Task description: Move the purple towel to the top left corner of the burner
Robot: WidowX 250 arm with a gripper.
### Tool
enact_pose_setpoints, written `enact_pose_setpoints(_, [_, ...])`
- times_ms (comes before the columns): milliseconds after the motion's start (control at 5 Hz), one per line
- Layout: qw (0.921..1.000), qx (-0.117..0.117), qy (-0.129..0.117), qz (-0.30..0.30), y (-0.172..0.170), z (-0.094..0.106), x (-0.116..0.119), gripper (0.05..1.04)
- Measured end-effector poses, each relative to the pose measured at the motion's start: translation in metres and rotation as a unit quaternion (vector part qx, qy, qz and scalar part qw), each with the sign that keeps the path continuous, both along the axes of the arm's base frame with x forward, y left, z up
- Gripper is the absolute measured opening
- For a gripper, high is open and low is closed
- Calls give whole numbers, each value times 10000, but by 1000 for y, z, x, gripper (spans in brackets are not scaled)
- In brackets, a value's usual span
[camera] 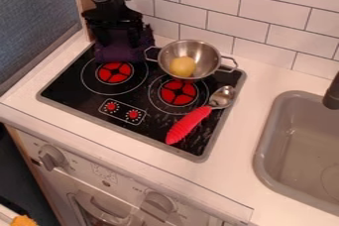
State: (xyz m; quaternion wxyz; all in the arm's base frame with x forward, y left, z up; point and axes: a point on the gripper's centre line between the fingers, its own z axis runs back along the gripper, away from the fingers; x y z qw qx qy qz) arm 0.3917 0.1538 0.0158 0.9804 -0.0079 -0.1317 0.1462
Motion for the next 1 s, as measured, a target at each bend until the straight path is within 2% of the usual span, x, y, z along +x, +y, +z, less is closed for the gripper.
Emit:
enact_pose_setpoints(200, [9999, -101, 14, -35, -1, 7, -7, 999])
enact_pose_setpoints(600, [9993, -127, -351, -99, 1, 49, -15, 999])
enact_pose_setpoints(1000, [9984, 244, -489, -111, 1, 97, -37, 999])
